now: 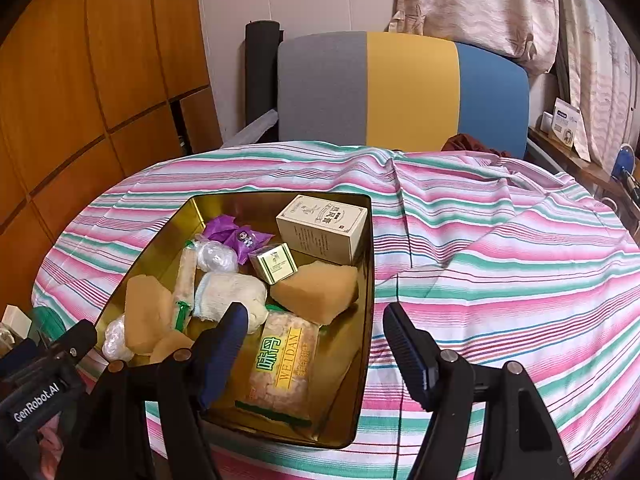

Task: Organize objects

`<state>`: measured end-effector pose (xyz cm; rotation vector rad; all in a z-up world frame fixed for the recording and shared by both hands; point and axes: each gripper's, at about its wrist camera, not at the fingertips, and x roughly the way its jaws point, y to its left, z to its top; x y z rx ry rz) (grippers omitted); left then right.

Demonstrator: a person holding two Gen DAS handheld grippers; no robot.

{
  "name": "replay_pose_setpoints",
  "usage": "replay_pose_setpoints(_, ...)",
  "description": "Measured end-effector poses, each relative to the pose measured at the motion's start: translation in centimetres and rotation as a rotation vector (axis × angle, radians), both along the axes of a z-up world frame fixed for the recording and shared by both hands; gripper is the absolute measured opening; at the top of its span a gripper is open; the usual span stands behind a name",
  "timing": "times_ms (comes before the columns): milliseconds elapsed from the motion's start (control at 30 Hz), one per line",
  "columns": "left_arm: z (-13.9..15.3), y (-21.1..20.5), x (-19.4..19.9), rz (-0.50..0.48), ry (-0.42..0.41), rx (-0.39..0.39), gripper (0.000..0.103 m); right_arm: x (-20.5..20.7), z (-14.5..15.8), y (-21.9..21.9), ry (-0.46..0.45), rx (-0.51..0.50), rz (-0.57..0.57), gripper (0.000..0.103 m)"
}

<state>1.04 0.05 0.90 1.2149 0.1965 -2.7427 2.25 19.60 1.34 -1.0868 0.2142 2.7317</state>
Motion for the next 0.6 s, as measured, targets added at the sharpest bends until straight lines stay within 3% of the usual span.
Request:
replay_pose_setpoints(167,-0.08,0.03,-0.25,-0.019,-0.026,0.011,0.103,0.18,-0.05,-0.02,0.000,-0.008,-0.003,0.071)
replay_pose_setpoints(600,0.28,0.89,0.52,-0.023,0.004,-0.037,0.102,0.32,-0.15,0.14,0.002,-0.007,-0.011,0.071)
